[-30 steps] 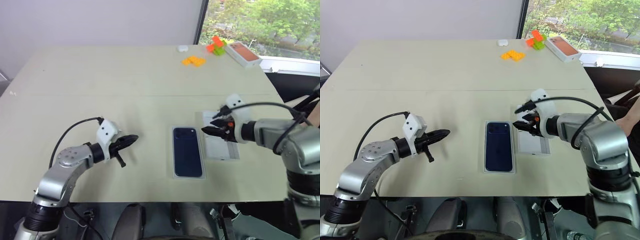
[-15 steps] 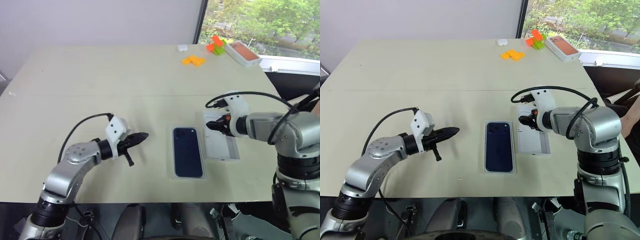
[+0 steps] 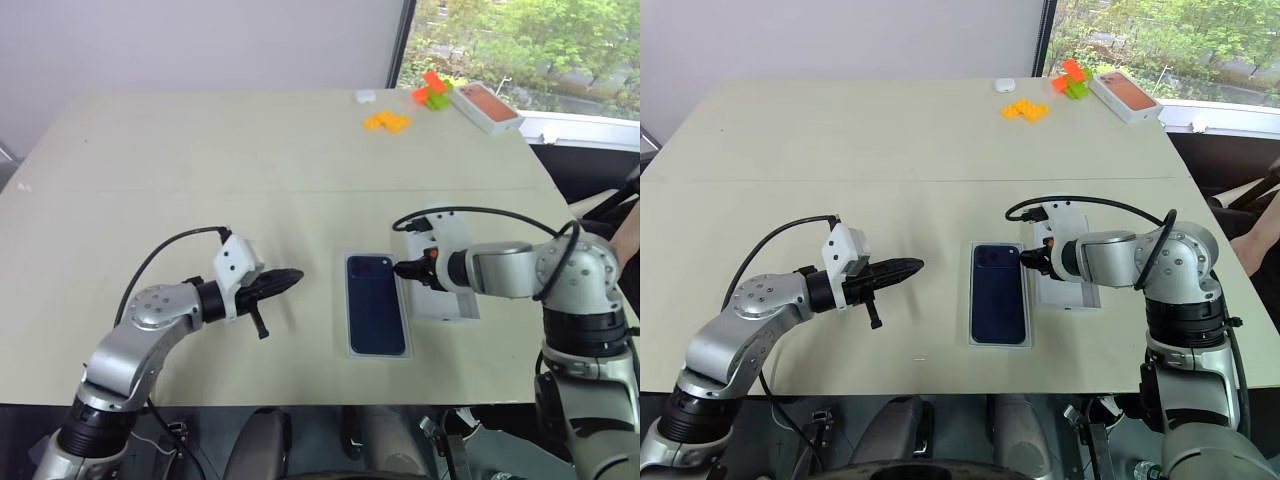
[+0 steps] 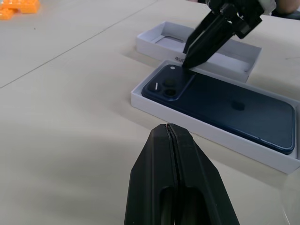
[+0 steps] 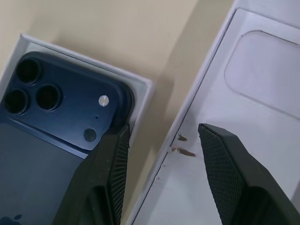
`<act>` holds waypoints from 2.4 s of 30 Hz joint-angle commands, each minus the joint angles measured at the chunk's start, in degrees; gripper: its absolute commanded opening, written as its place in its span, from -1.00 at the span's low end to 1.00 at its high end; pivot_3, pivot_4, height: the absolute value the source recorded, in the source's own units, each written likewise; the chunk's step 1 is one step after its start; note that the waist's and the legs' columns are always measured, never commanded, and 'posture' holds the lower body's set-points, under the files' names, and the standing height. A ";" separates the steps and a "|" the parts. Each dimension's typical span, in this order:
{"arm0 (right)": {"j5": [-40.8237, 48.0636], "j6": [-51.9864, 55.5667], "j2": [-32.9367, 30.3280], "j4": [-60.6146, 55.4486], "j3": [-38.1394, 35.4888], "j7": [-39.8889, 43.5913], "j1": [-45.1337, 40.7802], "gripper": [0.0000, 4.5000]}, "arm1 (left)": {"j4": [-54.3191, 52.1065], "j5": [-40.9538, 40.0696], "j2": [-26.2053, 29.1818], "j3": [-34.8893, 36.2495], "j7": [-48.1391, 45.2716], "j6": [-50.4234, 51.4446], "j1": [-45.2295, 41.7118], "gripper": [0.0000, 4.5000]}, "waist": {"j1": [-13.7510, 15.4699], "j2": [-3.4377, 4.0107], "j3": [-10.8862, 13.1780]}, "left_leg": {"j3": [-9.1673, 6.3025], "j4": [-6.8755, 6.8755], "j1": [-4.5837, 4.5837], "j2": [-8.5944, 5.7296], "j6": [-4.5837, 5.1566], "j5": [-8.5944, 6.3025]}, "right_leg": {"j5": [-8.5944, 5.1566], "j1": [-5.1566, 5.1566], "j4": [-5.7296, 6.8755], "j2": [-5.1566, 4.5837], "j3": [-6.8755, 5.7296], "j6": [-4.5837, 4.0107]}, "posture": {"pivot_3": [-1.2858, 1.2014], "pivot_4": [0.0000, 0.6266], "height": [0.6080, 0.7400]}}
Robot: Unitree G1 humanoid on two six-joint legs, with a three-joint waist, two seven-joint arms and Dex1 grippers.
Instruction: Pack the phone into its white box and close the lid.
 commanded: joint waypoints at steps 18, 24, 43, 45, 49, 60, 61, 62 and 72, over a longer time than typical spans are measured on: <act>39.23 -19.97 -14.00 4.21 10.24 -26.38 -1.69 0.07 | -0.16 -1.59 -0.05 1.18 0.29 -0.23 -0.45 -1.00 | -0.09 0.01 0.01 | 0.01 -0.02 -0.03 0.08 0.01 -0.01 | -0.02 0.00 -0.08 0.10 0.01 0.02 | 0.03 -0.52 1.00; 39.23 -22.04 -15.40 2.47 13.69 -25.66 -0.15 0.07 | -0.17 -1.57 -0.19 1.20 0.63 -0.21 -0.56 -1.00 | 0.01 0.01 0.01 | 0.01 -0.02 -0.05 0.10 0.02 0.00 | -0.02 0.00 -0.11 0.11 0.01 0.02 | 0.03 -0.52 1.00; 39.23 -25.75 -16.82 1.72 18.52 -27.85 2.18 -0.47 | -2.72 -7.08 2.56 2.59 -3.31 1.52 1.26 -1.00 | 0.22 0.00 0.00 | 0.01 -0.03 -0.06 0.10 0.02 -0.01 | -0.03 0.00 -0.16 0.08 0.01 0.01 | 0.03 -0.52 1.00; 39.23 -25.85 -16.58 1.44 18.00 -26.68 1.69 -0.47 | -2.17 -6.71 2.79 2.56 -3.05 1.23 1.18 -1.00 | 0.25 0.00 0.00 | 0.00 -0.03 -0.05 0.09 0.02 -0.01 | -0.03 0.03 -0.19 0.08 0.01 0.00 | 0.03 -0.52 1.00; 39.23 -25.61 -16.61 0.68 17.32 -24.49 -0.21 -0.47 | -1.86 -6.61 2.91 2.50 -3.14 1.01 1.25 -1.00 | 0.11 0.01 0.01 | 0.02 -0.03 -0.05 0.09 0.02 -0.01 | -0.04 0.03 -0.21 0.08 0.02 0.00 | 0.03 -0.52 1.00; 39.23 -26.90 -17.54 0.84 15.86 -24.22 -0.60 -0.47 | -1.44 -6.53 2.77 2.25 -3.26 1.03 0.92 -1.00 | 0.10 0.01 0.01 | 0.03 -0.08 -0.09 0.17 0.02 -0.01 | -0.03 -0.06 -0.21 0.10 0.02 0.01 | 0.03 -0.52 1.00; 39.23 -26.97 -17.56 0.84 15.90 -24.20 -0.55 -0.47 | -1.44 -6.53 2.78 2.24 -3.27 1.03 0.91 -1.00 | 0.10 0.01 0.01 | 0.03 -0.09 -0.10 0.17 0.02 -0.01 | -0.04 -0.06 -0.22 0.10 0.02 0.01 | 0.03 -0.52 1.00; 39.23 -27.24 -17.29 0.91 15.69 -24.38 -0.36 -0.47 | -1.44 -6.55 2.77 2.25 -3.26 1.06 0.89 -1.00 | 0.10 0.01 0.01 | 0.03 -0.09 -0.10 0.17 0.02 -0.01 | -0.03 -0.06 -0.23 0.10 0.02 0.01 | 0.03 -0.52 1.00; 39.23 -27.46 -17.26 2.08 15.60 -25.74 0.43 -0.47 | -1.49 -6.56 2.79 2.32 -3.10 1.21 0.87 -1.00 | 0.09 0.01 0.01 | 0.02 -0.09 -0.10 0.17 0.02 -0.01 | -0.04 -0.06 -0.24 0.10 0.02 0.00 | 0.03 -0.52 1.00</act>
